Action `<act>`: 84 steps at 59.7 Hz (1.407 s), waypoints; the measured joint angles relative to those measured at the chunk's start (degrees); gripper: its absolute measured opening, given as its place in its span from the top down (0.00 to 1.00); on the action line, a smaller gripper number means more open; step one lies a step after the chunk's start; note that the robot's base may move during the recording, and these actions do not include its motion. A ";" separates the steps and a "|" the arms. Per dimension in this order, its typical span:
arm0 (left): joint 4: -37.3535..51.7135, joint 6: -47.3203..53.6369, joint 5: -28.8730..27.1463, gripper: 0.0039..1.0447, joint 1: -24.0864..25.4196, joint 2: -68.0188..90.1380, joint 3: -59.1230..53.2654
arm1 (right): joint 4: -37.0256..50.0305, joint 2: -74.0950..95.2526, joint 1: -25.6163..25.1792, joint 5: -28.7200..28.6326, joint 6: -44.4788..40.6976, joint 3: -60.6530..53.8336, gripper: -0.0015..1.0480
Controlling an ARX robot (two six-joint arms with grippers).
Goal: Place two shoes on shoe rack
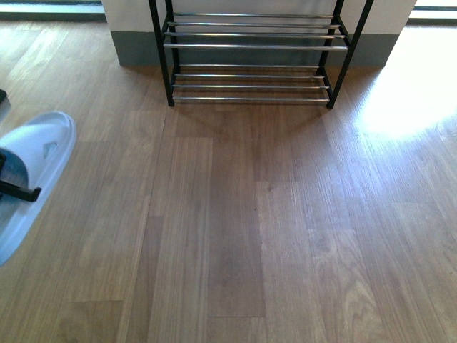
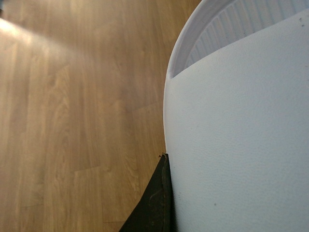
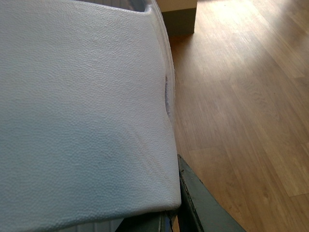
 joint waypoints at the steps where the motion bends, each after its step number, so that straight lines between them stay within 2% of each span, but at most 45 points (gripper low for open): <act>1: 0.17 -0.09 -0.04 0.99 0.04 -0.72 -0.39 | 0.00 0.00 0.00 0.00 0.00 0.00 0.99; 17: -0.61 -4.74 -1.09 0.99 4.79 -21.88 -12.09 | 0.00 0.00 0.00 0.00 0.00 0.00 0.99; 28: -5.46 -7.54 3.67 0.99 12.37 -39.85 -18.01 | 0.00 0.00 0.00 0.00 0.00 0.00 0.99; 40: -9.53 -10.21 8.98 0.99 18.32 -48.04 -21.97 | 0.00 0.00 0.00 0.02 0.00 0.00 0.99; 46: -11.82 -11.15 9.60 0.99 21.27 -53.40 -25.00 | 0.00 0.00 0.00 0.02 0.00 0.00 0.99; 84: -11.82 -11.98 9.84 0.99 21.92 -54.49 -25.05 | 0.00 0.00 0.00 0.04 0.00 -0.02 0.99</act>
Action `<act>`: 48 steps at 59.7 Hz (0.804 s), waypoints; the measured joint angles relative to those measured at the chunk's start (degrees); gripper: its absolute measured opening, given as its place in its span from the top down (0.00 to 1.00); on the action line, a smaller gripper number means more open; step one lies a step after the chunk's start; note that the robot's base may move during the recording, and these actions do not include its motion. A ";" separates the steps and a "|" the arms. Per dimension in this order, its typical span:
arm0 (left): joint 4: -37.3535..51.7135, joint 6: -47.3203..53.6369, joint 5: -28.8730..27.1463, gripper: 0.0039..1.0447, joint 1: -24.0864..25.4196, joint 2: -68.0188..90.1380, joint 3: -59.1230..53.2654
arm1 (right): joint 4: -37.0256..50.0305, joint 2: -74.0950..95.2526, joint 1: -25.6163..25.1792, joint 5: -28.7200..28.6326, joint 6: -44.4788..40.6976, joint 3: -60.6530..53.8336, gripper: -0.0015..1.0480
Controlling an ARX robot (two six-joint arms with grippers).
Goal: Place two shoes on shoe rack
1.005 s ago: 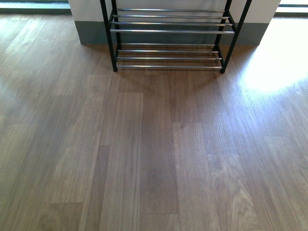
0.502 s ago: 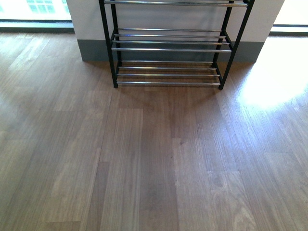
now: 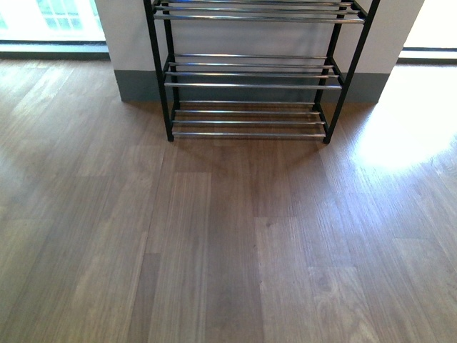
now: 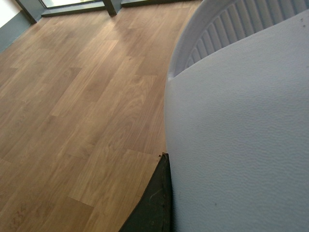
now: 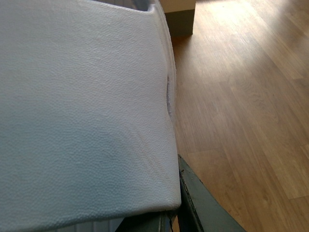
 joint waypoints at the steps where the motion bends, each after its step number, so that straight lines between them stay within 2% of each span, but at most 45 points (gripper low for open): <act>1: 0.00 0.00 0.00 0.99 0.00 0.00 0.00 | 0.00 0.00 0.00 -0.02 0.00 0.00 0.99; 48: 0.00 -0.02 0.00 0.99 0.07 -0.11 0.00 | 0.00 0.02 0.02 -0.07 0.00 -0.04 0.99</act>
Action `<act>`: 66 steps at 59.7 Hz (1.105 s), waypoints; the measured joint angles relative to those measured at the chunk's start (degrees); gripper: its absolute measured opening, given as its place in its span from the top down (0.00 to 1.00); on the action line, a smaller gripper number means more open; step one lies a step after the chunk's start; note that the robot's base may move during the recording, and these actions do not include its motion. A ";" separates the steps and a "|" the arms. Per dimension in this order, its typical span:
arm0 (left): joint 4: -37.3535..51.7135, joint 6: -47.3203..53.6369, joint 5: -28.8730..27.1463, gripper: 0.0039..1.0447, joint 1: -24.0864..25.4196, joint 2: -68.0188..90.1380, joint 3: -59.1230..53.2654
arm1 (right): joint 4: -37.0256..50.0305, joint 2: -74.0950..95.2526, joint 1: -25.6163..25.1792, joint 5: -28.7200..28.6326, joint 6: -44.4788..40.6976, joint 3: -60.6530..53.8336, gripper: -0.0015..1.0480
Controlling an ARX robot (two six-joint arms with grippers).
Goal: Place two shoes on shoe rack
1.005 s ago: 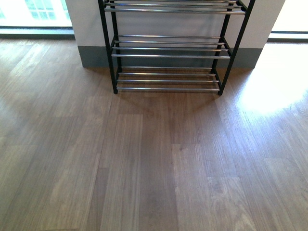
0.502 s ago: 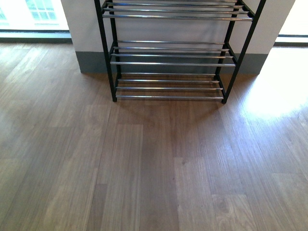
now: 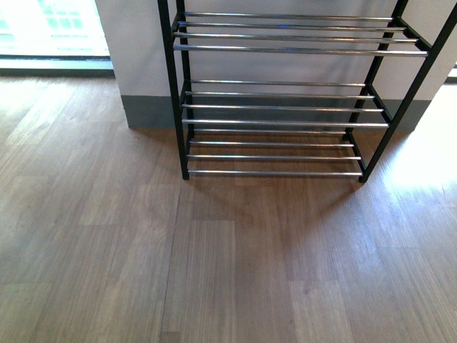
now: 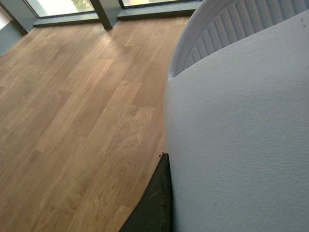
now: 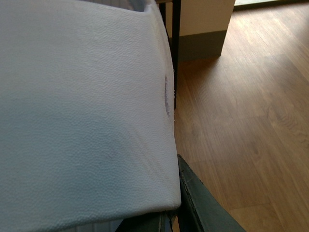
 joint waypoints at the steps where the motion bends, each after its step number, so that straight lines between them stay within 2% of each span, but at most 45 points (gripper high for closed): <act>1: 0.00 0.00 0.00 0.99 0.00 0.02 0.00 | 0.00 0.00 0.00 0.00 0.00 0.00 0.99; 66: 0.00 0.00 0.02 0.99 0.07 0.09 0.00 | 0.00 0.07 0.04 -0.15 0.00 -0.04 0.99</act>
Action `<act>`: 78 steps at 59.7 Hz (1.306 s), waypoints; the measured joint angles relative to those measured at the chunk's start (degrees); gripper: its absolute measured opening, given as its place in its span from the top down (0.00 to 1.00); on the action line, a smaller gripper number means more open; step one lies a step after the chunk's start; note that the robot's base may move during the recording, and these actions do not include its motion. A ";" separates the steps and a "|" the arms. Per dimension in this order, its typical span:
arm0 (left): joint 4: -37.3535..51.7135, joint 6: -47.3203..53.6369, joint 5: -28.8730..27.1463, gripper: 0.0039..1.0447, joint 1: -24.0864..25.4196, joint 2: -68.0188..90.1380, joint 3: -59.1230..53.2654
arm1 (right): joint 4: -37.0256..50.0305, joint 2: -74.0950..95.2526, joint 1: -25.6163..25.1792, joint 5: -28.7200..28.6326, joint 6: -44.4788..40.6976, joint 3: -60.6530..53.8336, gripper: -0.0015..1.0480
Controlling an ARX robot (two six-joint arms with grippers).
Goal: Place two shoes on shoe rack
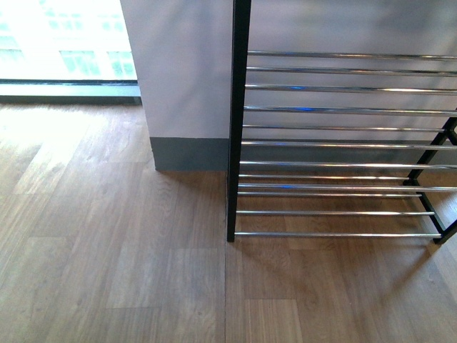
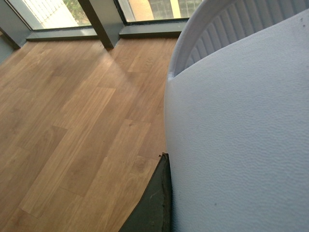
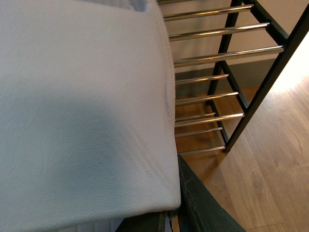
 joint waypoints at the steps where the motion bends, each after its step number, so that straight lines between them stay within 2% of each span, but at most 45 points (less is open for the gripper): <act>1: 0.00 0.00 -0.02 0.99 0.00 0.00 0.00 | 0.00 0.00 -0.02 0.00 0.00 0.00 0.99; 78: 0.00 -0.02 -0.02 0.99 0.00 0.00 -0.02 | 0.00 -0.02 -0.04 0.17 0.02 -0.09 0.99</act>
